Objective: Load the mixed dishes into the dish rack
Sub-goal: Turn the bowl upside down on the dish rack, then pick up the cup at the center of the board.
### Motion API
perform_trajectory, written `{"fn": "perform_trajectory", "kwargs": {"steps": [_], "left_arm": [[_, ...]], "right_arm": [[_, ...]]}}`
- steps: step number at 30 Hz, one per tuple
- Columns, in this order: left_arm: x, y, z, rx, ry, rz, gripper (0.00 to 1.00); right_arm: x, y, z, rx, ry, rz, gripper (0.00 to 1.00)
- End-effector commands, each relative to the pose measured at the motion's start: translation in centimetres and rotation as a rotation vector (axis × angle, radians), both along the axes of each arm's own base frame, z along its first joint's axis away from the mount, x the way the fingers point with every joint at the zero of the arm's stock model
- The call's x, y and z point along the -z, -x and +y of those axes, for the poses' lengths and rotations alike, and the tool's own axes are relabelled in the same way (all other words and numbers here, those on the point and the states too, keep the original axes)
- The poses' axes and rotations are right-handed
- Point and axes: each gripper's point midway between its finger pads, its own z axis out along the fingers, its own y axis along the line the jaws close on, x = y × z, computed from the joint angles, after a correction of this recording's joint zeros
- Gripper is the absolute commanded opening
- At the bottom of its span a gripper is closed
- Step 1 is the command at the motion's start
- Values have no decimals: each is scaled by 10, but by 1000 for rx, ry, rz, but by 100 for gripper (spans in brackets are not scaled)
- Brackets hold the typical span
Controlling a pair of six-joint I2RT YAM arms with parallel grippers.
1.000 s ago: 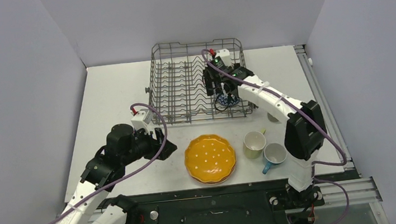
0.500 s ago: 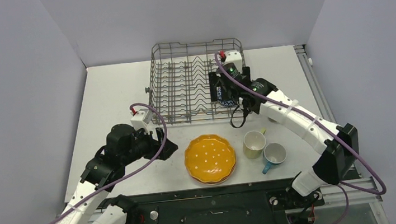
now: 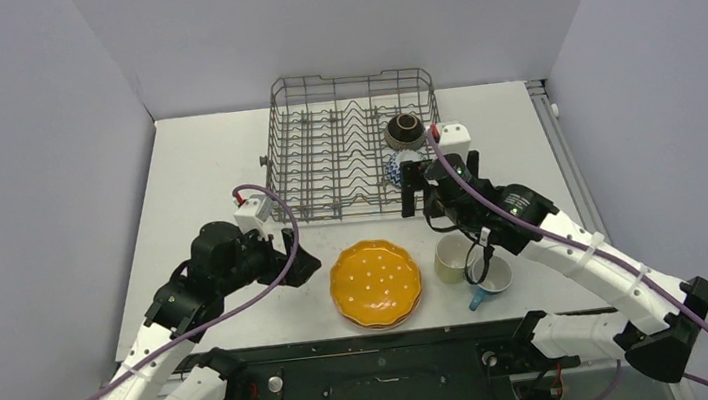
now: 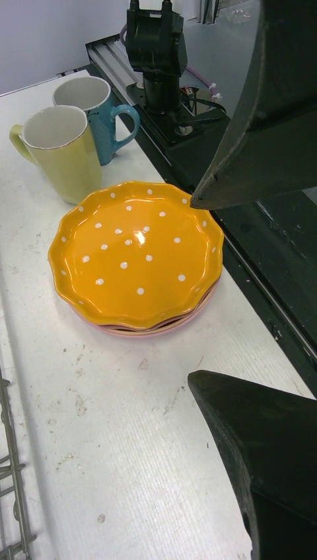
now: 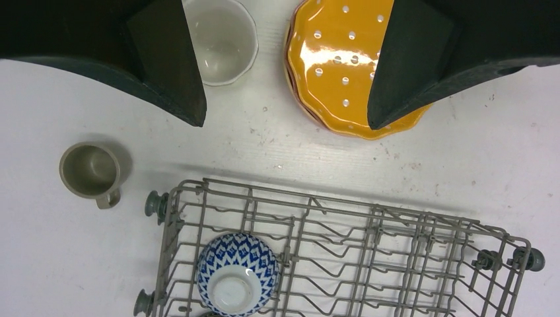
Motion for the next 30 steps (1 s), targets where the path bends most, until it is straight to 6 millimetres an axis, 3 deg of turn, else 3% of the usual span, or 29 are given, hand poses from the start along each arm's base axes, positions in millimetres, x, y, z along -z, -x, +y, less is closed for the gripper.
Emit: {"fn": "perform_trajectory", "kwargs": {"steps": [1, 8, 14, 20, 24, 30], "left_arm": [[-3, -2, -4, 21, 15, -20, 91], [-4, -2, -12, 60, 31, -9, 92], [-8, -1, -30, 92, 36, -4, 90], [-30, 3, -75, 141, 6, -50, 90], [-29, 1, -110, 180, -34, -48, 89], [-36, -7, -141, 192, -39, -55, 88]], "right_arm": [[2, 23, -18, 30, -37, 13, 86], [12, 51, -56, 90, -51, 9, 86], [27, 69, -74, 119, -65, 39, 86], [39, 77, -87, 182, -87, 53, 86], [44, 81, -90, 194, -88, 67, 85], [60, 82, -96, 208, -47, 92, 81]]}}
